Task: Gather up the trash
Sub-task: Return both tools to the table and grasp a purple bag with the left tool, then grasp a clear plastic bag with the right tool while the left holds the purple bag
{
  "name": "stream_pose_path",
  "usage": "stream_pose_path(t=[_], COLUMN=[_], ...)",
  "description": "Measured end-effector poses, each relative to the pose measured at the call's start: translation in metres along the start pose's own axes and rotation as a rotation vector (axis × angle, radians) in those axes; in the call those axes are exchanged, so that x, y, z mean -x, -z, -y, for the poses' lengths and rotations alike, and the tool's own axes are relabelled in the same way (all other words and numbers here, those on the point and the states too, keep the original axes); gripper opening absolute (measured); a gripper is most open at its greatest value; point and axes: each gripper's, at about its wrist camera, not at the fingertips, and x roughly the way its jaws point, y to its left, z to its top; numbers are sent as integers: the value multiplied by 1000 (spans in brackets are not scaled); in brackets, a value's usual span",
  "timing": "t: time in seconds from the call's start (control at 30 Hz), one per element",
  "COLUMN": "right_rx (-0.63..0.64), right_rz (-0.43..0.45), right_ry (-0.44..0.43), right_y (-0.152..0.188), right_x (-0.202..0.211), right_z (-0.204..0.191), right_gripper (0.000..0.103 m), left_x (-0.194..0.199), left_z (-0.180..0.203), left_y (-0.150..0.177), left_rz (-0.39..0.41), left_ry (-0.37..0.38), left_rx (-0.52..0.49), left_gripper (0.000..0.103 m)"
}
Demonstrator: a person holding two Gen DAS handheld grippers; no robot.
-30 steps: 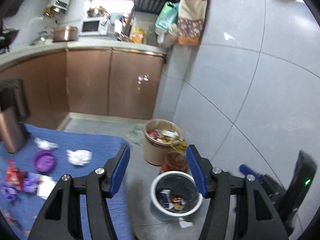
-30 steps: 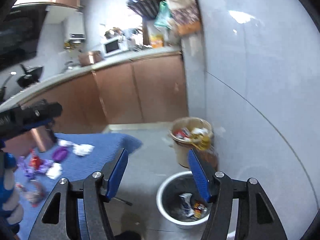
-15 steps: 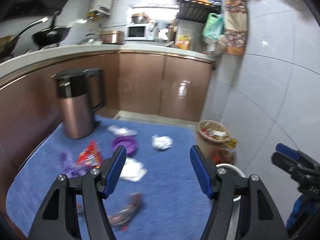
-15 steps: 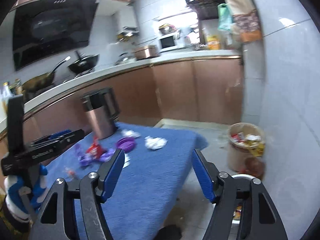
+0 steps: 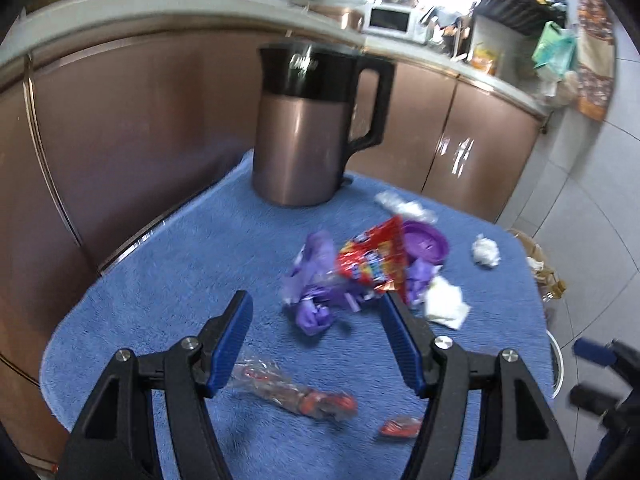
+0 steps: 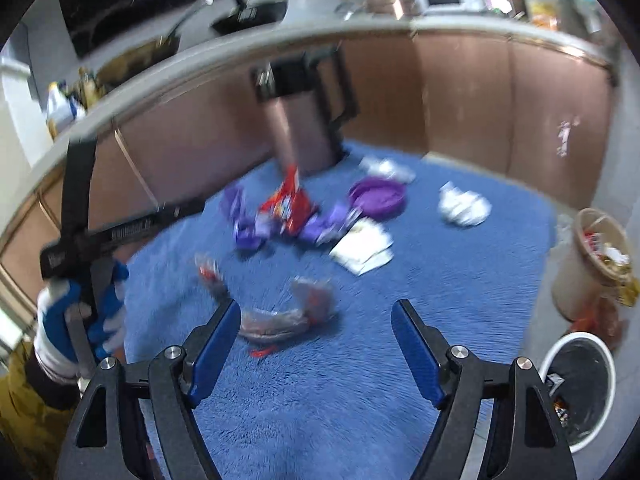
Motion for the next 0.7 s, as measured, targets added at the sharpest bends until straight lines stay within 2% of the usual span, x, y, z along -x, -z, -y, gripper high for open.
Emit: stream_pose_path(t=[0.1,0.3,0.37,0.43,0.47,0.5,0.6,0.63,0.7], right_rx=[-16,-39,-35,-39,-44,-50,-51,-47,-34], right_rz=[-66,-119,-128,-135,-139,-141,-136,-134,-127], right_ry=[-47,-98,-107,-119,-124,-130,-148,-150,-153], right_y=[1,-2,-3,-2,-1,1,2,1,0], right_x=[-33,-72,-80,-85,-87,-89,-88,-87,-84], right_z=[4,7,6,6,6,7,8,8,6], right_gripper=[76,76,72,63,59,51,30,23,15], left_x=[-24,-64,-74,-81,-83,-85,-91,-91,-89], left_z=[-7,-11,-12,-12,-12,-11,-13,-13,-16], left_y=[-3,-17,-19,-18,-17,-15,-10,-9,-8], left_rz=[-39,-93,-107,-122,-128,-135,-153,-153,-148], left_ry=[10,1,-14,-19,-20,-21,-22,-22,-22], left_rx=[26,80,84,86,85,84,95,101,115], left_gripper=[64,64,60,54,48,40,24,22,22])
